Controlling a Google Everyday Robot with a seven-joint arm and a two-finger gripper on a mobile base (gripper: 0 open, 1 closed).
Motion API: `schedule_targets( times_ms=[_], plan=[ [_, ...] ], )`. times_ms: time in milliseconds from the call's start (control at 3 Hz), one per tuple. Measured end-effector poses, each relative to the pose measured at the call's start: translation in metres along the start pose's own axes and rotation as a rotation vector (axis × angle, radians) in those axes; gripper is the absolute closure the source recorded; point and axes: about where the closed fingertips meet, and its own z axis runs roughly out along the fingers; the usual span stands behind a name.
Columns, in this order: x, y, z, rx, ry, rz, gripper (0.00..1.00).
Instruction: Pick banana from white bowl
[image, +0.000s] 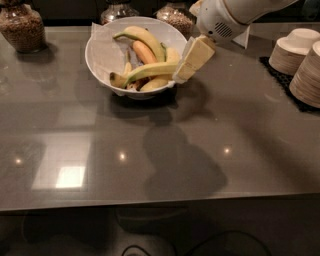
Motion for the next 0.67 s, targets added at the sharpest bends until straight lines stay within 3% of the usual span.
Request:
schedule_targets(
  times_ms=[667],
  plan=[
    [-0.007, -0.006, 0.016, 0.005, -0.024, -0.034, 0.00]
  ],
)
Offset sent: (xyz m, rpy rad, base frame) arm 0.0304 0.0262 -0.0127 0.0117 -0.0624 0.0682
